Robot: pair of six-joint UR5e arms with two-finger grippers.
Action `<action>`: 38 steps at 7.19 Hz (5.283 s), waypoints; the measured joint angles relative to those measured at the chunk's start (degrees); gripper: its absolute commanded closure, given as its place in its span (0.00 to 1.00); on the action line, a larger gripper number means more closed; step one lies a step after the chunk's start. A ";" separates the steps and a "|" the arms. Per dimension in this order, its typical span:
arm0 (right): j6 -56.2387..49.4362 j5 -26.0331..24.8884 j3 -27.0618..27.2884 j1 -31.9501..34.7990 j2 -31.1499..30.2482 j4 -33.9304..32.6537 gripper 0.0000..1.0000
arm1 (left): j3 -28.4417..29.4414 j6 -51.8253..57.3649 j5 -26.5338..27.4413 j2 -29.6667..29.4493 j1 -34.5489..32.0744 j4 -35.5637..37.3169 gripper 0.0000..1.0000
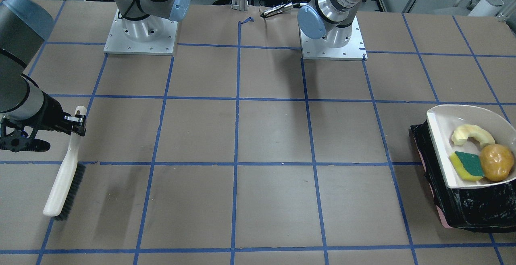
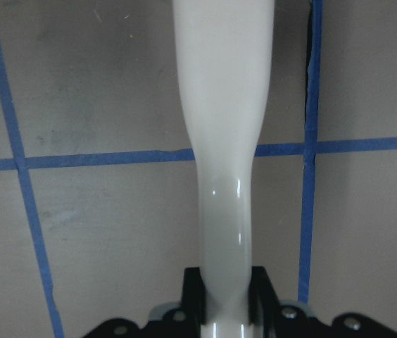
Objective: Sweep and dump trash into bin
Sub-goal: 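Lift the dustpan over the bin with the left gripper while the right returns the brush, then tilt the dustpan with the left gripper to dump items into the bin, then open the right gripper off the brush while the left gripper lifts the dustpan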
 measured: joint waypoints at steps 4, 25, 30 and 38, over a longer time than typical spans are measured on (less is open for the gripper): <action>-4.20 -0.47 1.15 -2.48 4.15 -6.72 1.00 | 2.62 14.32 1.71 -1.78 2.41 4.85 0.88; -4.46 -0.07 -7.97 -2.96 0.70 1.82 0.00 | -4.64 34.99 8.89 0.95 -2.77 28.38 1.00; 7.43 1.30 -13.47 3.45 -10.04 19.38 0.00 | -2.37 22.02 4.14 3.05 -3.32 12.93 1.00; 15.21 -0.83 -12.96 16.99 -9.76 19.93 0.00 | -2.92 -21.70 2.34 -0.03 -23.78 -0.99 1.00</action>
